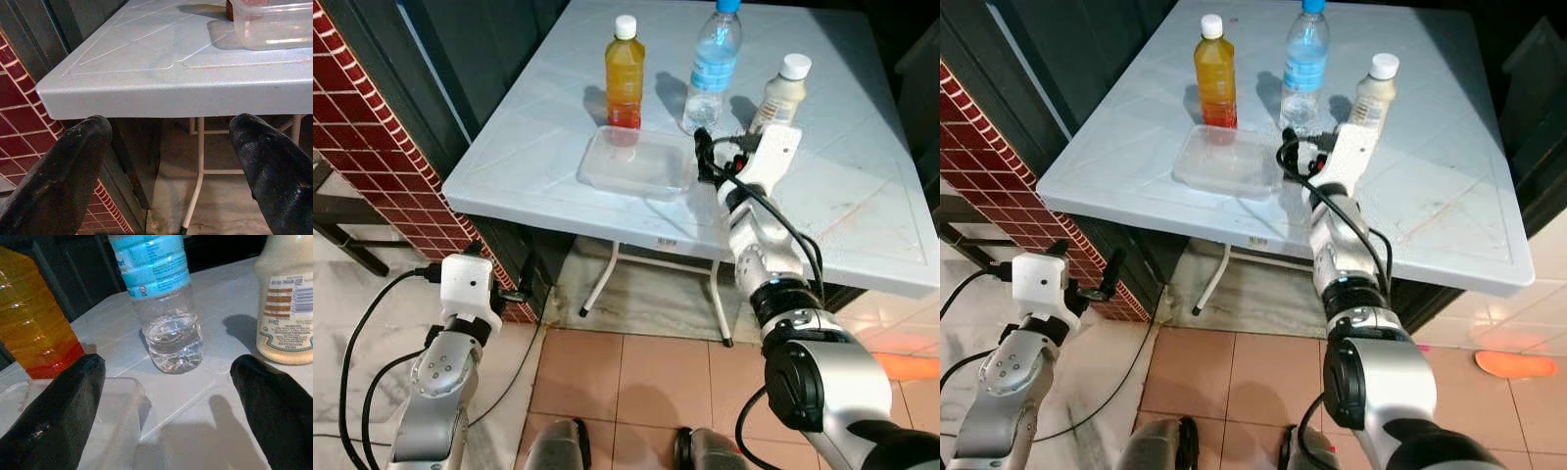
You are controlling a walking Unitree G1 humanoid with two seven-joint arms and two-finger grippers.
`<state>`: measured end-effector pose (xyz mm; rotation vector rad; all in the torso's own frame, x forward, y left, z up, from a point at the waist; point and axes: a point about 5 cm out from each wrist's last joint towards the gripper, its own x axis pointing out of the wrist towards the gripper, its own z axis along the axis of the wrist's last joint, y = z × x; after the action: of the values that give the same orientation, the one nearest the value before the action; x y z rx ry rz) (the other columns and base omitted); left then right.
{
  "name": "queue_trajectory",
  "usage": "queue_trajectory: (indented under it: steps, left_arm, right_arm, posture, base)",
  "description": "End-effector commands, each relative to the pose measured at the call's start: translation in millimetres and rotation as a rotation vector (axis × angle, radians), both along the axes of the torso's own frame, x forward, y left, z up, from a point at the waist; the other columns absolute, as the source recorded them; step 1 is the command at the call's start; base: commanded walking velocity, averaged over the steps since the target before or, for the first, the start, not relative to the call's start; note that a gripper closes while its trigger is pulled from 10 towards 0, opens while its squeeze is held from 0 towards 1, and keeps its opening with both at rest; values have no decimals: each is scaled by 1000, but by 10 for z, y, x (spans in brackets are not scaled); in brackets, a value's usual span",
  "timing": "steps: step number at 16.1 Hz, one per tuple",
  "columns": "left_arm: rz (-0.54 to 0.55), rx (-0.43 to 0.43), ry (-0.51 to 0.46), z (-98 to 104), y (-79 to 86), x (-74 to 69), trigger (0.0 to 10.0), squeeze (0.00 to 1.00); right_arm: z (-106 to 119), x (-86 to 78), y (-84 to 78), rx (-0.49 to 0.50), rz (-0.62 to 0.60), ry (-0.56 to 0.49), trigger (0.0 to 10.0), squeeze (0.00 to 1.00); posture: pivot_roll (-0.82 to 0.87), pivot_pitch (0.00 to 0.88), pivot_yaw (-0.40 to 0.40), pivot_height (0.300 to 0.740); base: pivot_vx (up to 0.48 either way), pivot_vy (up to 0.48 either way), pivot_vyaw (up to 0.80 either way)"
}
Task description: Restocking fridge
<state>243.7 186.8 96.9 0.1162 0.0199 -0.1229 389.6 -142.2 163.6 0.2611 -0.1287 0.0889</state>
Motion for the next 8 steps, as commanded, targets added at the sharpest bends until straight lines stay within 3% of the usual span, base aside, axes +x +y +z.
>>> queue_trajectory:
  steps: [1, 8]
  left_arm:
    - [-1, 14, -2, 28, 21, -11, 10000, 0]
    - [-10, 13, 1, 20, -13, 6, 10000, 0]
  right_arm:
    - [46, 20, 12, 16, -6, -14, 10000, 0]
    - [-98, 8, 41, 75, 14, 53, 10000, 0]
  posture:
    - [162, 128, 83, 740]
    - [159, 120, 81, 740]
  base:
    - [0, 0, 0]
    - [0, 0, 0]
